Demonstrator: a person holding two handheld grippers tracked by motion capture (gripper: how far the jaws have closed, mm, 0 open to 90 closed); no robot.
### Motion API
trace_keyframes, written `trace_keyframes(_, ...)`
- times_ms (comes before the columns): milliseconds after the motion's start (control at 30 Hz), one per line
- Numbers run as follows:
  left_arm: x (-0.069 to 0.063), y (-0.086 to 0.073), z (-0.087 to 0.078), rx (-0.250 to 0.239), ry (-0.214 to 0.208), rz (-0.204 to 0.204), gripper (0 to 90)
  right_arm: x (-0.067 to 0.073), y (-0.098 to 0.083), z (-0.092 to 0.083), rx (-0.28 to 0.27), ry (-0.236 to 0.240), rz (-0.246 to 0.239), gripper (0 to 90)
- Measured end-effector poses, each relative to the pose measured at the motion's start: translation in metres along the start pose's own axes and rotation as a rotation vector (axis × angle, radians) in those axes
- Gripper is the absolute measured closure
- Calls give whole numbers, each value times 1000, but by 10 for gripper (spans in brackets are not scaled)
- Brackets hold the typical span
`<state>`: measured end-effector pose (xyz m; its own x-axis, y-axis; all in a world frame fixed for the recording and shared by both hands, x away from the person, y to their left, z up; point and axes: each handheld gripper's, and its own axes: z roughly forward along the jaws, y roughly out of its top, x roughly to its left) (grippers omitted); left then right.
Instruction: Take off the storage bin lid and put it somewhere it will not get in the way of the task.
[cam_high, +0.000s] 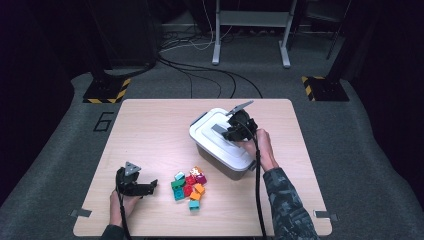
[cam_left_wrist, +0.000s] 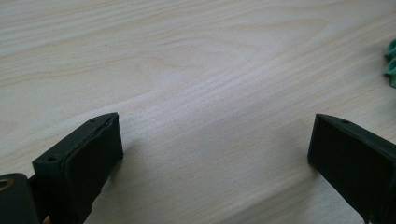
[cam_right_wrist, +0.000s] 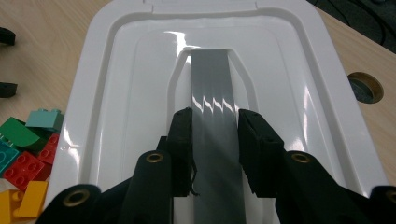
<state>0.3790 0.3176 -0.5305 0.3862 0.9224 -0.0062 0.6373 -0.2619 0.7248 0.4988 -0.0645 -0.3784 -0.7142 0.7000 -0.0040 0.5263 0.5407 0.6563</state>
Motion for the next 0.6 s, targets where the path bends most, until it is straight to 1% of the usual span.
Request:
trace_keyframes(167,0,0,0,0,0,1,29,-2,-2,-1,-10,12,10,666)
trace_keyframes(367,0,0,0,0,-1,1,29,-2,-1,-7,-28,-2,10,666)
trace_keyframes(433,0,0,0,1,-1,2,29,-3,-1,-9,-42,-3,15,666)
trace_keyframes(600,0,0,0,0,0,1,29,-3,-1,-14,-56,-6,17,667)
